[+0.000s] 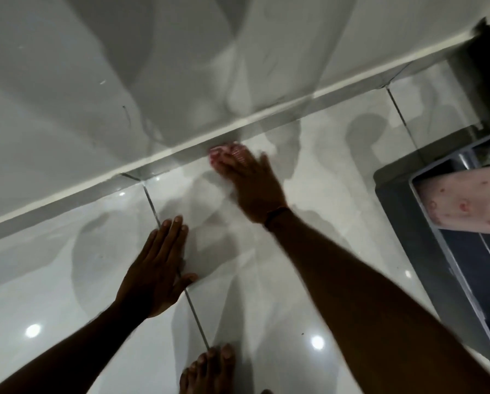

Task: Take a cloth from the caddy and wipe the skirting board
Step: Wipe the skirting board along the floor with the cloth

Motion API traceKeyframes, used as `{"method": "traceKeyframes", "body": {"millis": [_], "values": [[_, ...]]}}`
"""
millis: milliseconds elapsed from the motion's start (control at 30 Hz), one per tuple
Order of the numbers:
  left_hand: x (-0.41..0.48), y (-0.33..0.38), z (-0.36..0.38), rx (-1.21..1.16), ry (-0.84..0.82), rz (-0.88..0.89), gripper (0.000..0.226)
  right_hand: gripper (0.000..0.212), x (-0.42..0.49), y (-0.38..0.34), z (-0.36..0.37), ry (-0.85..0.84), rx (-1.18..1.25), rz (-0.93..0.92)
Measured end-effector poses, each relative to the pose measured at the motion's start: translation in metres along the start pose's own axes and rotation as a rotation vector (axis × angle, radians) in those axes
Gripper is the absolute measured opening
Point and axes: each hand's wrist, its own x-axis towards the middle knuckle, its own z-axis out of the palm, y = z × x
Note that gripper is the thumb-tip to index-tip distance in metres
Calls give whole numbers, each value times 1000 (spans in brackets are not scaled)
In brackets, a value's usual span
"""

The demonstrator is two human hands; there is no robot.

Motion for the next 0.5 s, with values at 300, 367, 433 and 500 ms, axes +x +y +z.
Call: {"method": "traceKeyframes", "body": {"millis": [300,367,433,500], "values": [[24,4,1,35,44,14,98,85,-15,175,-57,176,72,610],[26,7,2,19,50,-1,97,79,-7,175,-60,208,118,776],[24,8,2,11,50,-15,97,74,-5,148,-51,198,113,705],[25,9,1,13,51,-19,96,65,-18,112,-30,150,217,380]]}}
